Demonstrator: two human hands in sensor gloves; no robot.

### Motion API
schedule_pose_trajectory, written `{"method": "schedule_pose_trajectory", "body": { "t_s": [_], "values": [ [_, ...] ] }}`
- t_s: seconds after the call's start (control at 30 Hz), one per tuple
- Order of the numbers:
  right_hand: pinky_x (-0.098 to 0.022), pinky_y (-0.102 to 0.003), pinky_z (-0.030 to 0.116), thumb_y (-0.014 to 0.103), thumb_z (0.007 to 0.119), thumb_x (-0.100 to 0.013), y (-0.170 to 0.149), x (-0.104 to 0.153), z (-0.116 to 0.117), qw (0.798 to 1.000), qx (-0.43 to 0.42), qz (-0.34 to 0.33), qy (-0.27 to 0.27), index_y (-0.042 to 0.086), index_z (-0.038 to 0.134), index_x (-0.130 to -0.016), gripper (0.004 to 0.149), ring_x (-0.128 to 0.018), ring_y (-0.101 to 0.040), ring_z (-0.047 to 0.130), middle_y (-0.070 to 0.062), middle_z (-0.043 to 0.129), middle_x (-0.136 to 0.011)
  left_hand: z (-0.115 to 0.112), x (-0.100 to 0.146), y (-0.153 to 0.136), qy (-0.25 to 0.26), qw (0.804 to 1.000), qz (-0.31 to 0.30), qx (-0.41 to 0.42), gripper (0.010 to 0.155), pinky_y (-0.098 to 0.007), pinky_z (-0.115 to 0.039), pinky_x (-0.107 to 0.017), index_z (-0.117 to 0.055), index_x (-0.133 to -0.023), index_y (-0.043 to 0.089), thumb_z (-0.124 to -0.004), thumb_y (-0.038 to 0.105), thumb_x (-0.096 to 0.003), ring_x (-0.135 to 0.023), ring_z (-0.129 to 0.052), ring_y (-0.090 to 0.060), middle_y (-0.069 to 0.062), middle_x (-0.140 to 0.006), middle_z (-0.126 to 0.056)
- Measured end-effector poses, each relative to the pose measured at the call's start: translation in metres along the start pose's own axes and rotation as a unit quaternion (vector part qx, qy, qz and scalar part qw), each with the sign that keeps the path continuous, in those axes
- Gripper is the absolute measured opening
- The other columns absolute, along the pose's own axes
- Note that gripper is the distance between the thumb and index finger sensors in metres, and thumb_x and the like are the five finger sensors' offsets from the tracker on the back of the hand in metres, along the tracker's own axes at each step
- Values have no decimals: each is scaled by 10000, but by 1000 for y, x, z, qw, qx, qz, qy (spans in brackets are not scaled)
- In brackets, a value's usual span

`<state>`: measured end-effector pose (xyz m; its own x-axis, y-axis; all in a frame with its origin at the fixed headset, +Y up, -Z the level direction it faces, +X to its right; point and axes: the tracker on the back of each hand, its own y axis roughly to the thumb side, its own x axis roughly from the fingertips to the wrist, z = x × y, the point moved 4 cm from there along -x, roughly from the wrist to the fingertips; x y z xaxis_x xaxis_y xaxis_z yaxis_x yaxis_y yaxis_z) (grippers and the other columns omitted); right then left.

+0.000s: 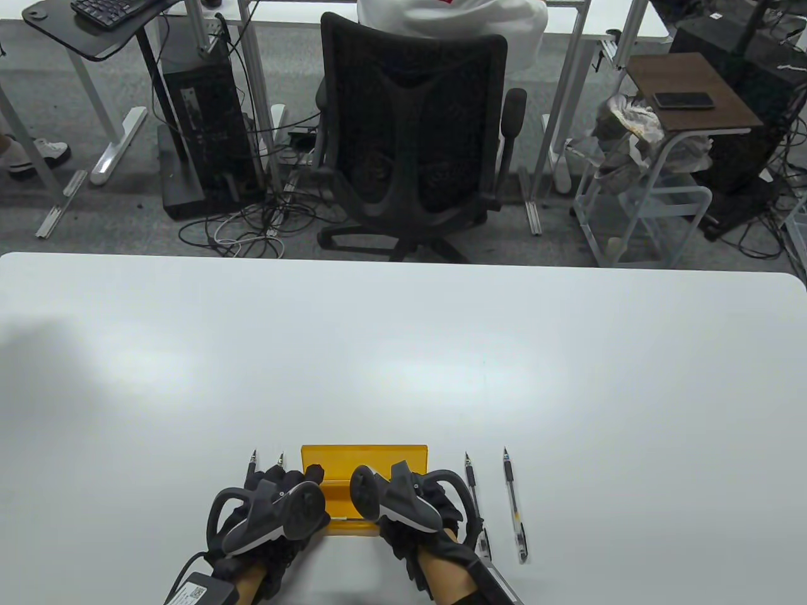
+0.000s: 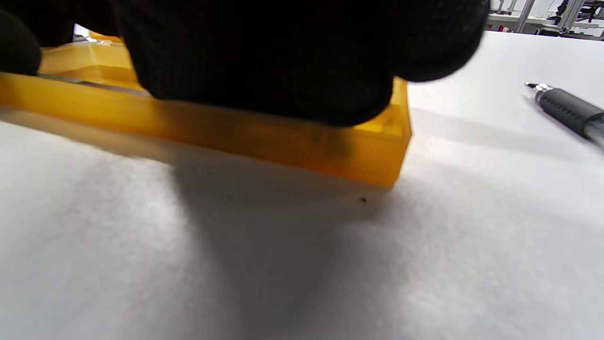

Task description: Cap pen on the opposite end

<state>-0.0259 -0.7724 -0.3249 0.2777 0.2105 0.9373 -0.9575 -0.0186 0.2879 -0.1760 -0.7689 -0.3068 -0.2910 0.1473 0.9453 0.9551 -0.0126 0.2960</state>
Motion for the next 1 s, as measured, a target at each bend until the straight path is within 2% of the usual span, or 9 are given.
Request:
{"method": "schedule_pose_trajectory", "body": {
  "t_s": [0.17,0.5,0.67,0.83,1.0],
  "values": [
    [-355,-391,855,369,877,-352,12,2,0,995,65,-16,-70,256,928,-745,412,-420,-186,1000,-29,1000,-677,-1,0,-2,-4,1000,0,10,746,-653,-519,-701,-595,-1090,140,-843,479,-474,-828,-744,-371,-106,-916,-823],
    [-331,-381,855,373,915,-345,9,-2,-1,997,45,-3,-62,226,932,-732,414,-381,-173,996,-43,1006,-655,-1,0,-2,-4,1000,-1,10,748,-652,-519,-702,-593,-1091,140,-842,477,-471,-830,-743,-370,-105,-915,-823],
    [-350,-375,846,376,878,-378,6,-4,0,998,46,-2,-38,223,917,-765,418,-406,-170,985,-50,990,-683,-1,0,-2,-2,1000,0,13,749,-653,-519,-701,-597,-1089,139,-846,475,-468,-829,-744,-371,-106,-911,-824],
    [-352,-372,842,356,811,-406,-8,2,-10,1000,-2,9,-28,206,895,-801,431,-417,-169,979,-73,979,-700,-1,0,-3,-1,1000,3,20,746,-653,-521,-702,-605,-1085,144,-857,469,-462,-830,-745,-370,-102,-910,-825],
    [-336,-373,844,354,805,-413,-28,15,-36,988,-129,18,-79,190,900,-799,430,-406,-173,983,-82,984,-685,0,0,-1,1,1000,2,6,748,-653,-523,-700,-608,-1083,139,-854,474,-461,-824,-752,-369,-104,-905,-831]
  ]
}}
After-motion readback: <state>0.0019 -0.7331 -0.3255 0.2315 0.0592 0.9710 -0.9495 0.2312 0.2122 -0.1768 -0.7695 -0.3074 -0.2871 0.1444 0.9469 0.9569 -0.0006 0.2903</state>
